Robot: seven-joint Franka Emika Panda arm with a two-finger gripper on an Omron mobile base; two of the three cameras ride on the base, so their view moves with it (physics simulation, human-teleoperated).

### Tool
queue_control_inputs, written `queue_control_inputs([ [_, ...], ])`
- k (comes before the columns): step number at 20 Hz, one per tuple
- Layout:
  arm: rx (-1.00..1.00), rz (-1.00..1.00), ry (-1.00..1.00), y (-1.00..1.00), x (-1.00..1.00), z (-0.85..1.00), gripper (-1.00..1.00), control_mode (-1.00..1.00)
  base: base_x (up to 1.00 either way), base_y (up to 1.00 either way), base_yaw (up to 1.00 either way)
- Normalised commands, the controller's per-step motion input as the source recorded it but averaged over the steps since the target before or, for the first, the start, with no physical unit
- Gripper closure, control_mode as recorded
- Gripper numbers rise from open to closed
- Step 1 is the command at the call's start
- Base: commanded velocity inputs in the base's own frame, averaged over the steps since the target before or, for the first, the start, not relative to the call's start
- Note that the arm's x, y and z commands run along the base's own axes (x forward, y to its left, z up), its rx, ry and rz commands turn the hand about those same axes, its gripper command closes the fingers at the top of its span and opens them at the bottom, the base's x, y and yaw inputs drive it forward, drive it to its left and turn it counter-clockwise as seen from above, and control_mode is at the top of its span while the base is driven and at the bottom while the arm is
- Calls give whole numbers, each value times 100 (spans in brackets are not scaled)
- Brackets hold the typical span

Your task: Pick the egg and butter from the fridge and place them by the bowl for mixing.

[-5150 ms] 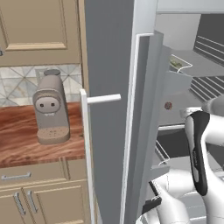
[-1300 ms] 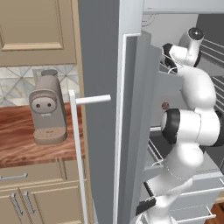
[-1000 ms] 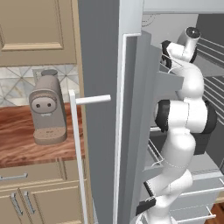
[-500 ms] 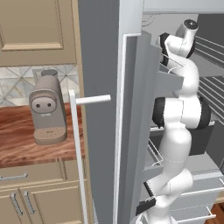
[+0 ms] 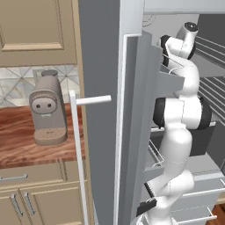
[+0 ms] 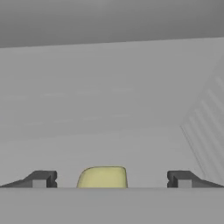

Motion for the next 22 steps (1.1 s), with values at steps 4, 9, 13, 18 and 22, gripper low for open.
queue_control_inputs([
  [4,0,0,0,6,0,-70,100,-100,0,0,0],
  [9,0,0,0,4,0,-19,100,-100,0,0,0],
  [13,0,0,0,0,0,0,100,-100,0,0,0],
  [18,-2,0,-31,0,-31,2,100,-100,0,0,0],
  [22,0,0,-11,0,-12,2,100,-100,0,0,0],
])
